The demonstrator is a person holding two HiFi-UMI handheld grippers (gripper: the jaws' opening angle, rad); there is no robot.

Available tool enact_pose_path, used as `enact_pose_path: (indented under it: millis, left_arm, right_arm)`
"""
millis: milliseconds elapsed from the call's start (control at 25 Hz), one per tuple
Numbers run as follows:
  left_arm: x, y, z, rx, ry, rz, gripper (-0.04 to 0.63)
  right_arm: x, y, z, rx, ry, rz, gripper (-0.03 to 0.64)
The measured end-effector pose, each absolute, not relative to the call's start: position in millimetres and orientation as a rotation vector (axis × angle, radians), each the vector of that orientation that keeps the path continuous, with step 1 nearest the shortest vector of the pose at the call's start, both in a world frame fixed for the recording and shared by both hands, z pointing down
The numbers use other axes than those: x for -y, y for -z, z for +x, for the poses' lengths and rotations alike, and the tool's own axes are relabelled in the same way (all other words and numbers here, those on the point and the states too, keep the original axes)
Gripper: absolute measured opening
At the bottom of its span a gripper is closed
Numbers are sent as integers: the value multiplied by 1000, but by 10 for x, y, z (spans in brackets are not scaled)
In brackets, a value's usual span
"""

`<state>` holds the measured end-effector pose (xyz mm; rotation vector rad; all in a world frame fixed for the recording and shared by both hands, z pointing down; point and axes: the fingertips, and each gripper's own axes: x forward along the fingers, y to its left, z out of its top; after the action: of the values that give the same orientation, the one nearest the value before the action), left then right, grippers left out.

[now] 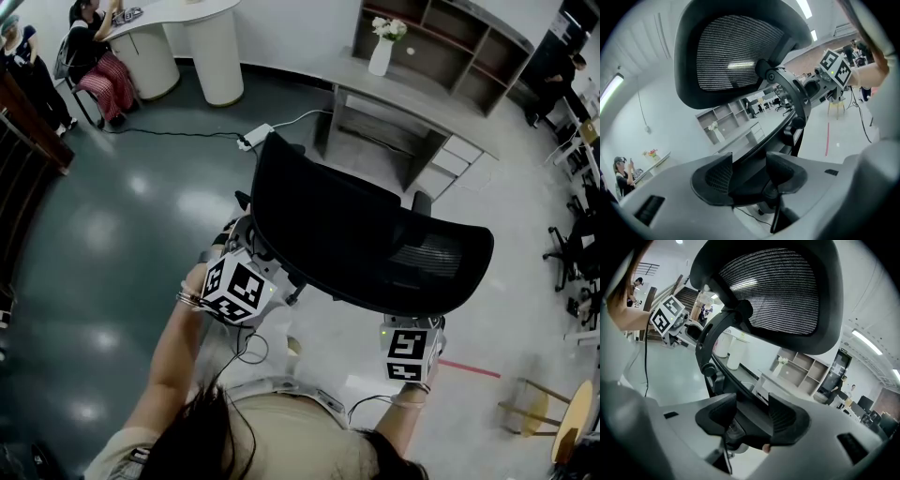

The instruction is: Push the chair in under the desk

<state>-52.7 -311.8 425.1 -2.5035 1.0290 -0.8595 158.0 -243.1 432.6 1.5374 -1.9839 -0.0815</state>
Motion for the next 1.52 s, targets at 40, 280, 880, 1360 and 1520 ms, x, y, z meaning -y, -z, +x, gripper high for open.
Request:
enact_pose_path:
  millis: [40,280,880,1360,1520]
  left_arm:
    - [3162,-4252,-519,-1024,864,-2508,224]
    - [3444,-4258,-462,-1011,879,-2532,224]
    - [3973,-4246,-158,-944,939,-2574,224]
    - [4476,-4227,58,-879,969,-2592,224]
    - [4603,-4243,141,-863,945,-2615,224]
  right_arm:
    - [2463,-4316,1583,1980,84,1543,216]
    - [2699,-4298,1627,1970,80,1566,216]
    - [3245,-4296,1903,1939,47,1607,216]
    - [3700,-4281,2104,1909,8,1624,216]
    - [3828,-4306,2180,1898,-10,1627,216]
